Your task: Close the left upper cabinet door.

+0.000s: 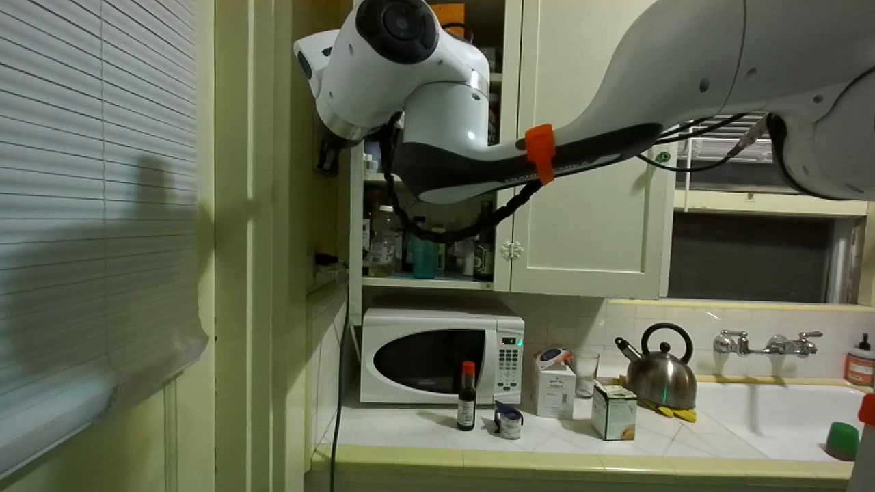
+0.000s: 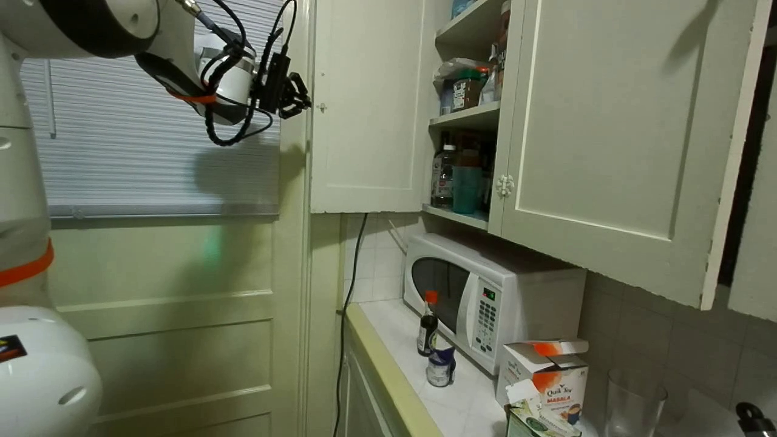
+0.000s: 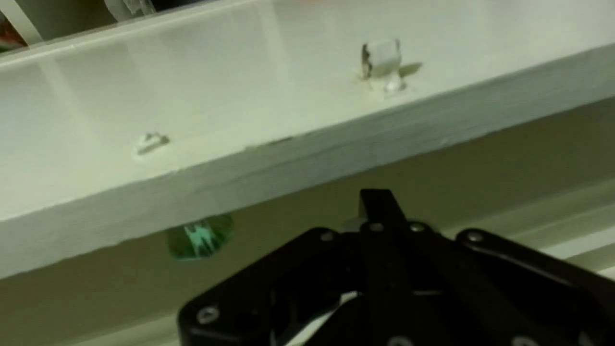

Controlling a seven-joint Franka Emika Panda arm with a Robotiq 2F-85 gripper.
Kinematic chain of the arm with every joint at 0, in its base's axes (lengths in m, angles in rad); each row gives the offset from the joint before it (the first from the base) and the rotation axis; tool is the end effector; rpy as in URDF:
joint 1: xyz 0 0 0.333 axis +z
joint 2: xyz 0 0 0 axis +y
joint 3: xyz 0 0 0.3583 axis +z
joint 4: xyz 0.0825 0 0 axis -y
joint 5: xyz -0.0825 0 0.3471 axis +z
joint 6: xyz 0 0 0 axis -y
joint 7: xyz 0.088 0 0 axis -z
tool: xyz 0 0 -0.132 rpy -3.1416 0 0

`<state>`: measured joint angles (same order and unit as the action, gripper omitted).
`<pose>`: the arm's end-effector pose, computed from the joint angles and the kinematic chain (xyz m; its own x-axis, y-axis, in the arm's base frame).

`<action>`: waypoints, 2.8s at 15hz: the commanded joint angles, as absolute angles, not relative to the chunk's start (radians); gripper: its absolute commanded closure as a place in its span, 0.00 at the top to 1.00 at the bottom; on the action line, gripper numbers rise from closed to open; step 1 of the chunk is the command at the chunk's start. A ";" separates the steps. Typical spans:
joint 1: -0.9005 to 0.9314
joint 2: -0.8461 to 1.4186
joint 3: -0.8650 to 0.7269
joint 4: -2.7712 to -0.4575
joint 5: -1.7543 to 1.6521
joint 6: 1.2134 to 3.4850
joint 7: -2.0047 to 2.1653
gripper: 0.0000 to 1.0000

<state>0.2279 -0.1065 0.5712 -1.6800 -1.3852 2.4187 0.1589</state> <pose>0.3858 0.4001 0.7664 -0.0494 0.9698 0.2387 0.1140 -0.2320 0.9660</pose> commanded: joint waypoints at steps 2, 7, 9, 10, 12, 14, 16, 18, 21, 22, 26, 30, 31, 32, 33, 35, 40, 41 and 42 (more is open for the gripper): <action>0.292 -0.153 0.507 -1.720 -1.396 2.317 0.195 0.00; 0.313 -0.213 0.462 -1.767 -1.390 2.283 0.215 0.00; 0.313 -0.246 0.447 -1.797 -1.380 2.273 0.206 0.00; 0.312 -0.265 0.440 -1.814 -1.376 2.267 0.204 0.00; 0.311 -0.314 0.425 -1.858 -1.357 2.239 0.200 0.00; 0.311 -0.368 0.410 -1.908 -1.341 2.213 0.206 0.00; 0.312 -0.422 0.396 -1.958 -1.327 2.180 0.207 0.00; 0.314 -0.473 0.385 -2.003 -1.319 2.152 0.198 0.00; 0.315 -0.563 0.357 -2.082 -1.323 2.135 0.203 0.00; 0.315 -0.587 0.340 -2.108 -1.340 2.167 0.227 0.00; 0.353 -0.597 0.321 -2.103 -1.313 2.279 0.316 0.00; 0.387 -0.584 0.337 -2.090 -1.214 2.369 0.344 0.00; 0.385 -0.581 0.340 -2.094 -1.198 2.376 0.327 0.00; 0.368 -0.567 0.346 -2.086 -1.212 2.394 0.360 0.00; 0.360 -0.584 0.361 -2.081 -1.215 2.362 0.325 0.00; 0.354 -0.582 0.364 -2.080 -1.216 2.364 0.327 0.01; 0.341 -0.566 0.364 -2.067 -1.221 2.366 0.343 0.00; 0.327 -0.559 0.366 -2.062 -1.235 2.359 0.349 0.00; 0.318 -0.550 0.361 -2.058 -1.238 2.364 0.355 0.00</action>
